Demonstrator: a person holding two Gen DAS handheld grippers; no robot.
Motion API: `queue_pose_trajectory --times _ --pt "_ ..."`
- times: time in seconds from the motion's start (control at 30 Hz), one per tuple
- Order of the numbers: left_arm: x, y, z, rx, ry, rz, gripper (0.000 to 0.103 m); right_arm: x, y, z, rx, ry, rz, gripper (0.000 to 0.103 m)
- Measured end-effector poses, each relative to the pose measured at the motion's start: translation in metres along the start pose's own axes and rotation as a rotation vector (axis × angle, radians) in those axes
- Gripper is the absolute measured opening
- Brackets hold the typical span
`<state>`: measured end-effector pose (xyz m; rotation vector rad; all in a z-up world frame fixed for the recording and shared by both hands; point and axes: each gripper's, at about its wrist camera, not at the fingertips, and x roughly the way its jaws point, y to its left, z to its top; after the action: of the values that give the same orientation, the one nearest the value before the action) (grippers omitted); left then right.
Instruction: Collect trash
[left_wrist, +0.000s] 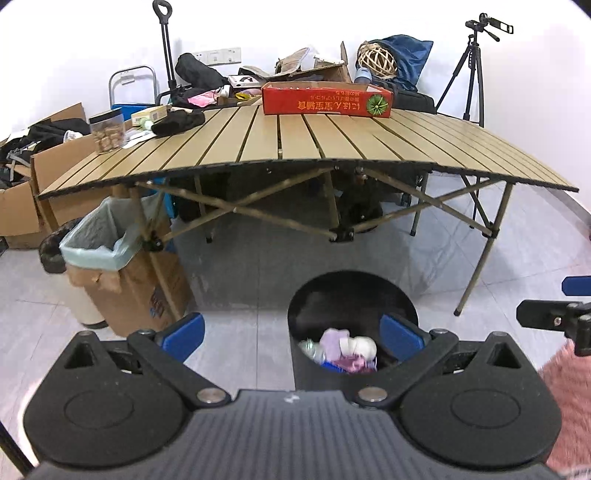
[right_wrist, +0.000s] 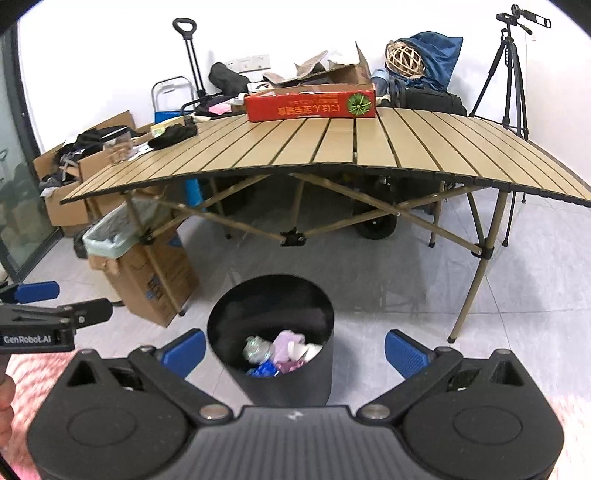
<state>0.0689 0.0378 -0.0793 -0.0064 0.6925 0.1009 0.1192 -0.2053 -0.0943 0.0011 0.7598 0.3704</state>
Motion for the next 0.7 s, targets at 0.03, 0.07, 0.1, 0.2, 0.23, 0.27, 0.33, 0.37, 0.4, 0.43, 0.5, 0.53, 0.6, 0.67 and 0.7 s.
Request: queue_pose_trajectory --times 0.03,0.07,0.1,0.2,0.23,0.27,0.33,0.37,0.4,0.43,0.5,0.53,0.6,0.67,0.7 --pt "-0.005 0.001 -0.004 -0.003 0.001 -0.005 0.103 -0.006 0.003 -0.005 -0.001 0.001 0.001 0.103" --pt "-0.01 0.002 -0.008 -0.004 0.004 -0.013 0.103 -0.012 0.005 -0.009 -0.003 0.001 0.0 0.103" --pt "-0.014 0.001 -0.012 -0.004 0.002 -0.02 0.103 -0.017 0.008 -0.014 -0.003 0.0 -0.003 0.103" --pt "-0.025 -0.001 -0.02 0.001 -0.012 -0.029 0.103 -0.026 0.01 -0.023 0.015 0.013 -0.019 0.103" --pt "-0.027 -0.001 -0.022 0.002 -0.014 -0.037 0.103 -0.028 0.01 -0.026 0.023 0.017 -0.021 0.103" --pt "-0.028 -0.003 -0.023 0.004 -0.01 -0.046 0.103 -0.029 0.01 -0.028 0.026 0.021 -0.023 0.103" --pt "-0.029 -0.007 -0.024 0.007 -0.003 -0.061 0.103 -0.032 0.012 -0.031 0.025 0.026 -0.026 0.103" --pt "-0.029 -0.008 -0.025 0.01 -0.004 -0.067 0.103 -0.034 0.012 -0.033 0.023 0.027 -0.025 0.103" --pt "-0.03 -0.009 -0.025 0.013 -0.006 -0.071 0.103 -0.035 0.014 -0.033 0.021 0.026 -0.025 0.103" --pt "-0.031 -0.011 -0.025 0.016 -0.01 -0.074 0.103 -0.036 0.015 -0.033 0.017 0.023 -0.025 0.103" --pt "-0.033 -0.012 -0.025 0.017 -0.017 -0.074 0.103 -0.038 0.016 -0.032 0.011 0.016 -0.024 0.103" --pt "-0.034 -0.012 -0.025 0.016 -0.019 -0.074 0.103 -0.038 0.017 -0.032 0.01 0.016 -0.024 0.103" --pt "-0.034 -0.011 -0.025 0.012 -0.021 -0.073 0.103 -0.038 0.018 -0.031 0.008 0.017 -0.022 0.103" --pt "-0.034 -0.011 -0.025 0.009 -0.02 -0.074 0.103 -0.038 0.018 -0.031 0.007 0.018 -0.022 0.103" --pt "-0.034 -0.011 -0.025 0.009 -0.02 -0.075 0.103 -0.038 0.018 -0.031 0.007 0.017 -0.022 0.103"
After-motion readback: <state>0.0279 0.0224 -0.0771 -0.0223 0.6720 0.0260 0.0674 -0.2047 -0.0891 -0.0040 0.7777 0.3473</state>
